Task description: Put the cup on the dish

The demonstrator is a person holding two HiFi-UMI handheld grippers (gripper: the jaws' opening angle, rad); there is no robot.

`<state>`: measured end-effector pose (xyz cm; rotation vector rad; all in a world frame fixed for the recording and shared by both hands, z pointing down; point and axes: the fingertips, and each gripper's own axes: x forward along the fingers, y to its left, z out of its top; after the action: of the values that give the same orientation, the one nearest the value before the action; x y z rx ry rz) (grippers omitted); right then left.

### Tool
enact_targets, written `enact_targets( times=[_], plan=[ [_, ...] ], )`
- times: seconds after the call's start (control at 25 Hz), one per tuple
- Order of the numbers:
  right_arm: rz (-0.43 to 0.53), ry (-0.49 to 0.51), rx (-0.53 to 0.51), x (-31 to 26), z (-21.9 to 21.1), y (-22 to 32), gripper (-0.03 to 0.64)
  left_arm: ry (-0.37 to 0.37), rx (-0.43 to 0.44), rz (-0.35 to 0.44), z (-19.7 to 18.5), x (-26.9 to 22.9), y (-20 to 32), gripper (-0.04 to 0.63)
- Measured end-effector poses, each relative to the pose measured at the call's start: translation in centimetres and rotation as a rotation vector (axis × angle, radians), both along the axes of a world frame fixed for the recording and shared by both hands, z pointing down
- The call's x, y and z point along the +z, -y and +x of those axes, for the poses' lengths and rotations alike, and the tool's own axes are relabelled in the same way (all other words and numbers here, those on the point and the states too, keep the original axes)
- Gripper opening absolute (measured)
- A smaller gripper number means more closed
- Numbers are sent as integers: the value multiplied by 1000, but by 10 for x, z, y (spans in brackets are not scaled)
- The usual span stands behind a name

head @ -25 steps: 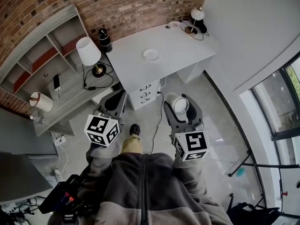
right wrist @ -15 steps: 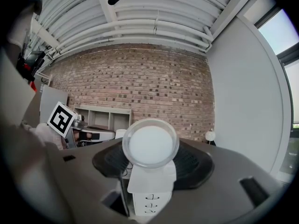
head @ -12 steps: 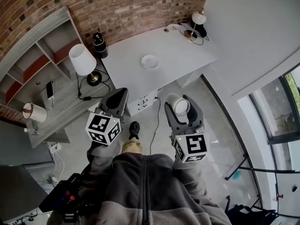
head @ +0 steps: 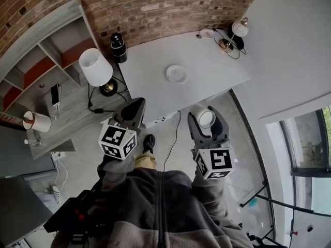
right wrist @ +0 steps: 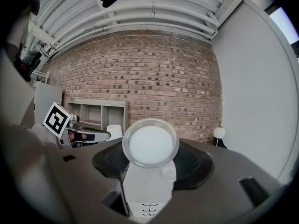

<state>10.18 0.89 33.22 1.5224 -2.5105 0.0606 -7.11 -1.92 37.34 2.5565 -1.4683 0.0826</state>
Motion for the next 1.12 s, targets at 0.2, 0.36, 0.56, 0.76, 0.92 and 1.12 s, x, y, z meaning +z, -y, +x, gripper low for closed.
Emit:
enact_targets(
  times=[0.2,0.36,0.56,0.76,0.92,1.12],
  plan=[
    [-18,1,-4,4,-14,47,262,12,7,-8,-8,2,47,3],
    [-20,2,9,1,-20,83,261,16,36,-9,-5,-1,86,4],
    [-32,-3,31,2,-23,125,262,13,67,-23,-4,1,133,5],
    [-53,-18,51,5,-31,157,261,1,105,-41,-2,5,168,4],
    [-67,-29,55,6,-39,177,261,-12,130,-61,-1,12,190,4],
    [-96,-37,55,11,-39,190,262,-25,132,-82,-1,16,202,3]
  ],
)
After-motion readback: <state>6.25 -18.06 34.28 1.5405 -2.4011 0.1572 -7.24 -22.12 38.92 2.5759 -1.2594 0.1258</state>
